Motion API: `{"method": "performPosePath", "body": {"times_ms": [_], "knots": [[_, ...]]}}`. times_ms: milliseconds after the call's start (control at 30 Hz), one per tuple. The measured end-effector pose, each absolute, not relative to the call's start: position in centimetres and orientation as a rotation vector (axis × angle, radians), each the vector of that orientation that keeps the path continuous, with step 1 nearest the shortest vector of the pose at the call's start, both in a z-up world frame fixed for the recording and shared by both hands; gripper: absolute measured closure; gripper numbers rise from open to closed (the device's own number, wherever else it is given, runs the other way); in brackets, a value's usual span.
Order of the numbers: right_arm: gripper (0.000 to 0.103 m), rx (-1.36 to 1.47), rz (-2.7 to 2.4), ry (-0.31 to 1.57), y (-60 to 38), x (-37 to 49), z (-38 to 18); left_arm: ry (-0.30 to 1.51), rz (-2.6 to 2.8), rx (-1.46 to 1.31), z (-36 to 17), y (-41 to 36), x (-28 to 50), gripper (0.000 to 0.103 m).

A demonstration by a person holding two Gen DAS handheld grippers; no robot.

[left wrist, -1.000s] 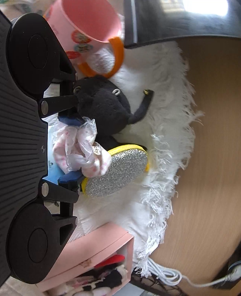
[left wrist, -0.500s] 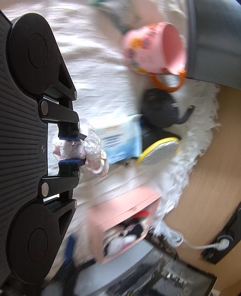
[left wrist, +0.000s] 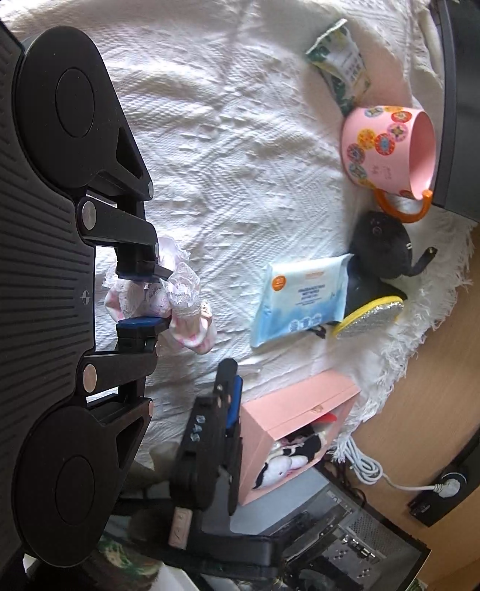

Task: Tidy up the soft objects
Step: 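Carry the scrunchie toward the pink box with the left tool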

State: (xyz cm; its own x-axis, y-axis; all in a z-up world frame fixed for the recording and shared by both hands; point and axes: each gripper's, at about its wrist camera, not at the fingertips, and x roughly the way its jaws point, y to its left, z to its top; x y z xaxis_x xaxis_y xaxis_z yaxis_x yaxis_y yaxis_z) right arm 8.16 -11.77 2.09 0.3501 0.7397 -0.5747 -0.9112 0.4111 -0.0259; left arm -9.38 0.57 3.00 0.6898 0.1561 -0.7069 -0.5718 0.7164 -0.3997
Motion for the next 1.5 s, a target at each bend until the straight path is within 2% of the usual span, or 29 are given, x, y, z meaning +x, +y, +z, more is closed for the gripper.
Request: {"method": "performPosePath", "body": {"times_ms": [67, 133, 400, 800, 900, 1033, 1133, 1167, 1333, 1500], "knots": [[0.093, -0.366, 1.115, 0.541, -12.4, 8.3, 2.5, 0.705, 0.422, -0.651, 2.9, 0.4, -9.2, 0.082], [0.094, -0.37, 1.115, 0.512, -13.3, 7.7, 3.2, 0.718, 0.399, -0.643, 2.8, 0.1, -8.7, 0.082], [0.097, -0.416, 1.04, 0.427, -19.3, 5.2, 4.9, 0.765, 0.238, -0.592, 2.6, -1.6, -4.7, 0.082], [0.097, -0.289, 0.805, 0.374, -29.2, 4.3, 5.9, 0.782, 0.021, -0.479, 4.9, -4.6, 2.8, 0.082], [0.097, -0.272, 0.772, 0.357, -30.5, 3.7, 6.1, 0.731, -0.006, -0.458, 7.4, -4.3, 5.5, 0.082], [0.097, -0.228, 0.725, 0.367, -31.7, 3.7, 5.8, 0.576, 0.036, -0.397, 12.4, -3.1, 10.0, 0.081], [0.097, -0.196, 0.699, 0.378, -32.1, 3.7, 5.3, 0.46, 0.073, -0.436, 14.1, -1.2, 13.9, 0.073], [0.097, -0.189, 0.691, 0.381, -32.2, 3.6, 5.2, 0.455, 0.077, -0.45, 13.8, -0.5, 15.6, 0.07], [0.097, -0.174, 0.67, 0.399, -32.1, 3.2, 4.4, 0.692, 0.166, -0.424, 9.3, 0.6, 21.7, 0.07], [0.097, -0.167, 0.655, 0.398, -32.3, 3.5, 4.4, 0.69, 0.131, -0.41, 7.7, -0.3, 20.3, 0.07]]}}
